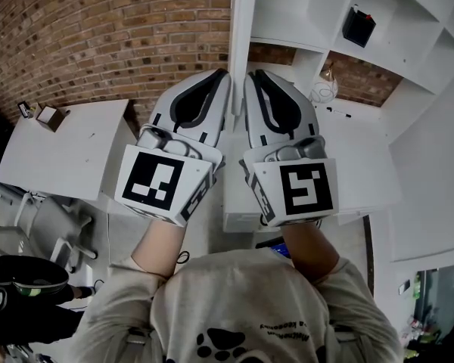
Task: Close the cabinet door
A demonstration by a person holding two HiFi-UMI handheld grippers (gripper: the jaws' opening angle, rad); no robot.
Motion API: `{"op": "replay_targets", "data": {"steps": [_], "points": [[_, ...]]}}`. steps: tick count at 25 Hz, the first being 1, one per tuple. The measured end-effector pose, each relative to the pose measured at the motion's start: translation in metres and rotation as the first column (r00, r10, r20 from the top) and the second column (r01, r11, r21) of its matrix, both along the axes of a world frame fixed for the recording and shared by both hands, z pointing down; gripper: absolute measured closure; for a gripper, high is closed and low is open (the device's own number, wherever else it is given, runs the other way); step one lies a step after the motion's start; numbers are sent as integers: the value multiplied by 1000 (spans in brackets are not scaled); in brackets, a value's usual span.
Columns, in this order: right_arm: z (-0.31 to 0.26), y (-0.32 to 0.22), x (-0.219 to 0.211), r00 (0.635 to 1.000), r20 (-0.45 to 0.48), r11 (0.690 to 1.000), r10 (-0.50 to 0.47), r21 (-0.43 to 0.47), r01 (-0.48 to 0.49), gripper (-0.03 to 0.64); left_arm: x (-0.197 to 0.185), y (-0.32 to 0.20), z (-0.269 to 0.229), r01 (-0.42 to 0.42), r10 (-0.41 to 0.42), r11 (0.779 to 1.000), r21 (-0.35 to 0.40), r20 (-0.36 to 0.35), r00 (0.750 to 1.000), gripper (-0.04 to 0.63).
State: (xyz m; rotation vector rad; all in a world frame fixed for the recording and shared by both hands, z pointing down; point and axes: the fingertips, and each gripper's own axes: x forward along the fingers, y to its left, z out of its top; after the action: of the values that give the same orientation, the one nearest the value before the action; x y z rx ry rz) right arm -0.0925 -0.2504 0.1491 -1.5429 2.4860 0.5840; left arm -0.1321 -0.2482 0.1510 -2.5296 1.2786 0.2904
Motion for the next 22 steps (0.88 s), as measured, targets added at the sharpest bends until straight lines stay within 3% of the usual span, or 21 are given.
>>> {"op": "replay_targets", "data": {"steps": [1, 3, 5, 12, 16, 22], "points": [[-1, -2, -2, 1000, 5, 1000, -5, -7, 5, 592, -1, -2, 0, 3, -3, 1000, 0, 3, 1000, 588], [1, -8, -6, 1000, 7, 999, -18, -33, 18, 503, -5, -5, 1, 13, -13, 1000, -3, 8, 1000, 588], [6, -15, -12, 1000, -5, 997, -25, -67, 24, 469, -10, -8, 3, 18, -18, 1000, -4, 7, 1000, 588], [16, -35, -25, 999, -12, 995, 38, -93, -39, 466, -24, -17, 6, 3, -3, 1000, -2, -12, 1000, 588], [17, -35, -21, 997, 1, 995, 83, -62, -83, 479, -23, -23, 13, -22, 22, 1000, -13, -3, 1000, 588], [17, -34, -4, 995, 24, 992, 93, -87, -91, 494, -14, -30, 20, -78, 78, 996, -32, -1, 997, 588]]}}
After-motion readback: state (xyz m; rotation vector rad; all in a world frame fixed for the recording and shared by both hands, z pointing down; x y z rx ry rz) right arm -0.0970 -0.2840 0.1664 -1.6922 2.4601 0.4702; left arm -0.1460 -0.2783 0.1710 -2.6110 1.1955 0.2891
